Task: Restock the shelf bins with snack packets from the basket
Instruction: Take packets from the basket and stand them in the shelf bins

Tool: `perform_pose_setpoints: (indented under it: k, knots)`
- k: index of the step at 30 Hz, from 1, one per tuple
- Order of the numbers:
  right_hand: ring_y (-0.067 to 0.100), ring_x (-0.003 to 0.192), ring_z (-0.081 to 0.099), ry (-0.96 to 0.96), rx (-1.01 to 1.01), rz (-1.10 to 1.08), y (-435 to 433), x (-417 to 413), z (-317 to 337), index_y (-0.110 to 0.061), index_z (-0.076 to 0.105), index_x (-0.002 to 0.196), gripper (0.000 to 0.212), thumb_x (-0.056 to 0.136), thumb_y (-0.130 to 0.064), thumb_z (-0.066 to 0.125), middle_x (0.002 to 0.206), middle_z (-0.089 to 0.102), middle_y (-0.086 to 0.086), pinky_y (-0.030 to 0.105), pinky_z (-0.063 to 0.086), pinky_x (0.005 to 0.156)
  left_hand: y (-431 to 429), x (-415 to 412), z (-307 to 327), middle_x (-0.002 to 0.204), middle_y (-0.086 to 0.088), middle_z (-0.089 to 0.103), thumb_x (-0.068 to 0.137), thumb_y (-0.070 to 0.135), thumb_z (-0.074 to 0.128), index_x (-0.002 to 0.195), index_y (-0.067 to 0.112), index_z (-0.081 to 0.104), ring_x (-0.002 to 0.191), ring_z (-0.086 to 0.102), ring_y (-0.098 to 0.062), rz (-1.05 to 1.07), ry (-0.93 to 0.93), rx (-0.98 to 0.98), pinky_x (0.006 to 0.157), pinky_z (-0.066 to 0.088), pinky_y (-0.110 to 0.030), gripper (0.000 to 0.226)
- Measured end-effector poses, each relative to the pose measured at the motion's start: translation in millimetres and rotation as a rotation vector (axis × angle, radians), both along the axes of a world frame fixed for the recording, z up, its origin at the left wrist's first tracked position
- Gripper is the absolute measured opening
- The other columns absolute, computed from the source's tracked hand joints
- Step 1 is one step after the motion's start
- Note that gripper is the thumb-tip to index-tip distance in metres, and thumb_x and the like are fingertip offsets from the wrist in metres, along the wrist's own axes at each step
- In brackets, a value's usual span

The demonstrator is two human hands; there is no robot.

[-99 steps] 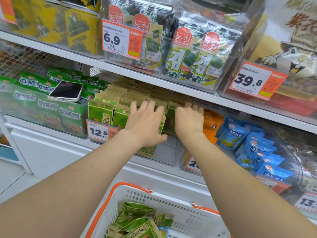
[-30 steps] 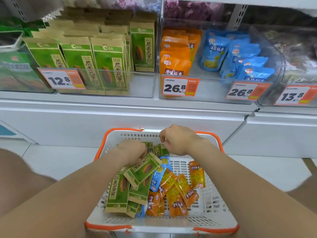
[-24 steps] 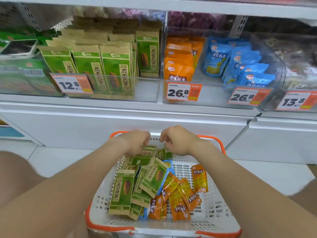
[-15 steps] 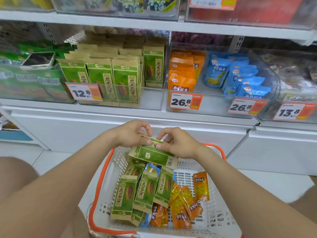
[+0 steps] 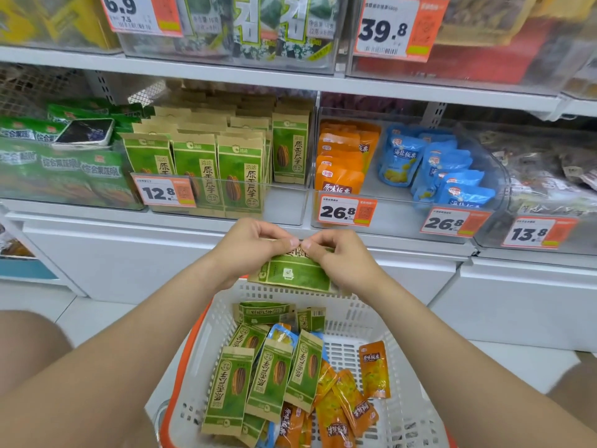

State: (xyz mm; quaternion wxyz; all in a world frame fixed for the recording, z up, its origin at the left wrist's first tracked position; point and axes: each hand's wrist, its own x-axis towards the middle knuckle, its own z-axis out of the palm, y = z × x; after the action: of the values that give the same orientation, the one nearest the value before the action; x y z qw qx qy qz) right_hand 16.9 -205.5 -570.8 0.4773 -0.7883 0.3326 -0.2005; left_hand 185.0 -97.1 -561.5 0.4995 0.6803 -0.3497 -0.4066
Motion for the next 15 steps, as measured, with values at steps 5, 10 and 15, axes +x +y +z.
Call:
perform_pose_setpoints:
  k: [5, 10, 15]
  knots:
    - [-0.001, 0.111, 0.062, 0.060, -0.363, 0.157, 6.7, 1.3, 5.9, -0.044, 0.060, 0.127, 0.061, 0.075, -0.072, 0.077, 0.117, 0.067, -0.024, 0.036, 0.051, 0.099, -7.5, 2.8, 6.7, 0.094, -0.018, 0.079, 0.089, 0.009, 0.081, 0.097, 0.004, 0.081, 0.081, 0.076, -0.030, 0.213, 0.141, 0.004, 0.068, 0.063, -0.036, 0.009]
    - [-0.001, 0.112, 0.060, 0.094, -0.650, 0.282, -7.0, -3.3, 9.1, -0.037, 0.060, 0.138, 0.067, 0.081, -0.068, 0.075, 0.124, 0.067, -0.020, 0.031, 0.051, 0.098, -6.9, 3.9, 18.8, 0.100, -0.013, 0.078, 0.099, 0.012, 0.067, 0.111, 0.000, 0.076, 0.078, 0.076, -0.019, 0.179, 0.422, 0.099, 0.062, 0.063, -0.029, 0.019]
    - [0.001, 0.081, 0.066, -0.090, -0.452, 0.014, -6.7, -0.8, 14.9, -0.026, 0.069, 0.114, 0.020, 0.100, -0.039, 0.066, 0.089, 0.071, -0.015, 0.027, 0.053, 0.067, -5.7, 4.9, 28.1, 0.105, -0.019, 0.079, 0.110, 0.048, 0.038, 0.113, 0.004, 0.074, 0.092, 0.079, -0.032, 0.190, 0.504, -0.001, 0.071, 0.065, -0.042, 0.057]
